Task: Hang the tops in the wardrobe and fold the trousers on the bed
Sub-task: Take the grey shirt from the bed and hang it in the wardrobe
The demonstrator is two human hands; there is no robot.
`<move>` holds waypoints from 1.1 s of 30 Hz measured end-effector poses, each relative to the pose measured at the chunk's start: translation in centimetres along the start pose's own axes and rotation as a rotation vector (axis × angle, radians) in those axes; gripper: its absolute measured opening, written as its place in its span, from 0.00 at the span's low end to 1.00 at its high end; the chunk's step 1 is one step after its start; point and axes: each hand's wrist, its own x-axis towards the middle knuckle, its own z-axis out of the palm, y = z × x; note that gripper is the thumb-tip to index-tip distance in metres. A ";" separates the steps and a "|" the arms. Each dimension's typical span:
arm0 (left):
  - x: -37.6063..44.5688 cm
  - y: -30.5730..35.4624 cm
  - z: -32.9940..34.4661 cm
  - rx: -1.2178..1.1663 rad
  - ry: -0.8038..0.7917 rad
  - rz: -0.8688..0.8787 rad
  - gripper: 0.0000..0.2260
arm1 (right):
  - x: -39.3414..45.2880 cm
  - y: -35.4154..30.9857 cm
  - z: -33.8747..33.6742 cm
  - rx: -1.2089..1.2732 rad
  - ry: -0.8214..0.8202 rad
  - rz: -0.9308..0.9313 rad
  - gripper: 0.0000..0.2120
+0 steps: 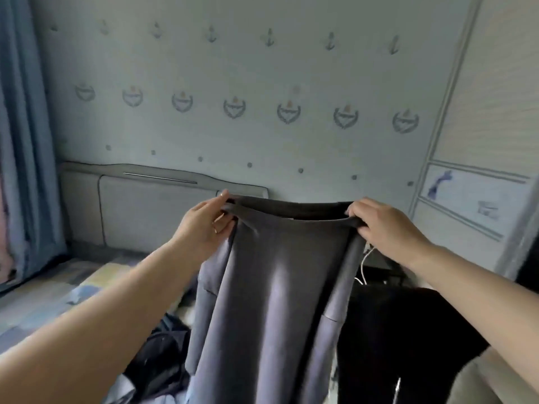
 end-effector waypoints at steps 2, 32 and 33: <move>1.5 -2.7 4.5 -0.068 -0.035 -0.067 0.07 | -2.0 4.2 -1.7 -0.052 -0.004 0.037 0.14; 17.2 -29.1 59.2 -0.569 -0.891 -0.681 0.09 | -15.1 44.7 -22.8 -0.860 -0.043 0.690 0.09; 17.7 -29.4 61.0 -0.604 -0.919 -0.689 0.08 | -15.0 45.2 -23.2 -0.903 -0.081 0.717 0.10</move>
